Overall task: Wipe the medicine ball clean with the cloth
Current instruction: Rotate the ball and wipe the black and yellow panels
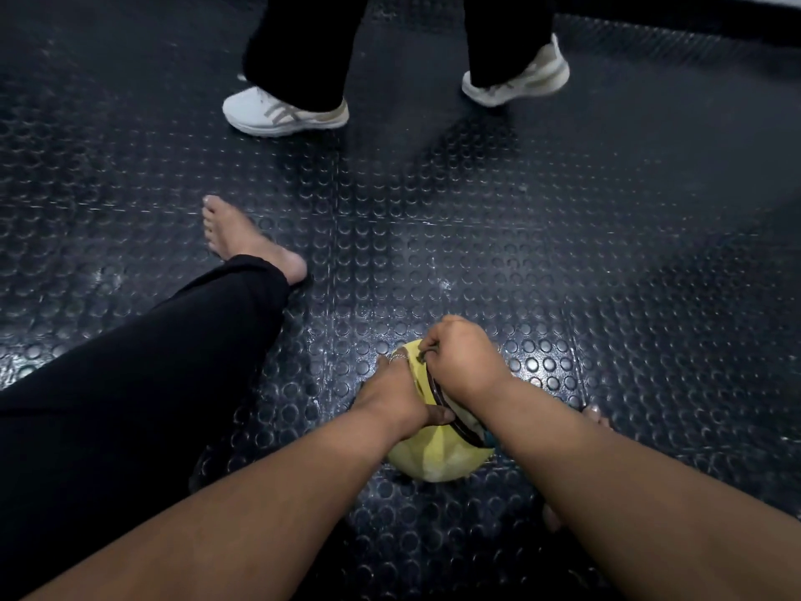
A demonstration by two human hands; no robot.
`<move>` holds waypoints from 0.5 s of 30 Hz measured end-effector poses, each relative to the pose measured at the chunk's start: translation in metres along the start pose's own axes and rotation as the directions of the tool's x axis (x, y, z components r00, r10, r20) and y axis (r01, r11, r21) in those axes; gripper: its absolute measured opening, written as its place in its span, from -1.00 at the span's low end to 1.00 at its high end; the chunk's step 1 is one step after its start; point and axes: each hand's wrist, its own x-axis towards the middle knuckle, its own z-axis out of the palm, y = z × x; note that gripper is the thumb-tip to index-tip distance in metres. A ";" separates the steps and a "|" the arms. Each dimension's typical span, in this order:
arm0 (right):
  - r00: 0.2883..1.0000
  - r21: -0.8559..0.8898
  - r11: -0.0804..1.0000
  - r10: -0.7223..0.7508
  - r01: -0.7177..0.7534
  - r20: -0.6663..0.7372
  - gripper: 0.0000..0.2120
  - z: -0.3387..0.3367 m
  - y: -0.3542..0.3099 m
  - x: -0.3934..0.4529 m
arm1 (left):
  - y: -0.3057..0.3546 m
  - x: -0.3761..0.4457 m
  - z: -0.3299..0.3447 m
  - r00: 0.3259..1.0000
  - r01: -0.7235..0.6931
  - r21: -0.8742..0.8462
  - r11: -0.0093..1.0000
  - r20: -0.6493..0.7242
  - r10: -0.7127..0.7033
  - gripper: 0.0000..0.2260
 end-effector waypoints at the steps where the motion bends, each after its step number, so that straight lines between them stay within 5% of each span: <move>1: 1.000 0.000 1.000 -0.001 0.001 0.001 -0.78 0.000 -0.001 0.001 | -0.001 0.001 -0.001 1.000 -0.001 -0.014 1.000 0.015 0.001 -0.30; 6: 0.999 0.055 0.997 -0.044 0.044 -0.009 -0.78 -0.006 0.006 -0.030 | -0.006 0.003 -0.011 0.998 -0.004 -0.073 0.997 0.056 0.008 -0.53; 11: 0.996 0.133 0.988 -0.066 0.073 -0.058 -0.82 -0.002 0.023 -0.062 | -0.014 0.007 -0.020 0.997 0.020 -0.110 0.994 0.073 -0.012 -0.35; 15: 0.979 0.108 0.983 -0.133 0.150 -0.153 -0.76 0.011 0.024 -0.067 | -0.018 0.002 -0.025 0.999 0.019 -0.130 0.991 0.032 -0.015 -0.40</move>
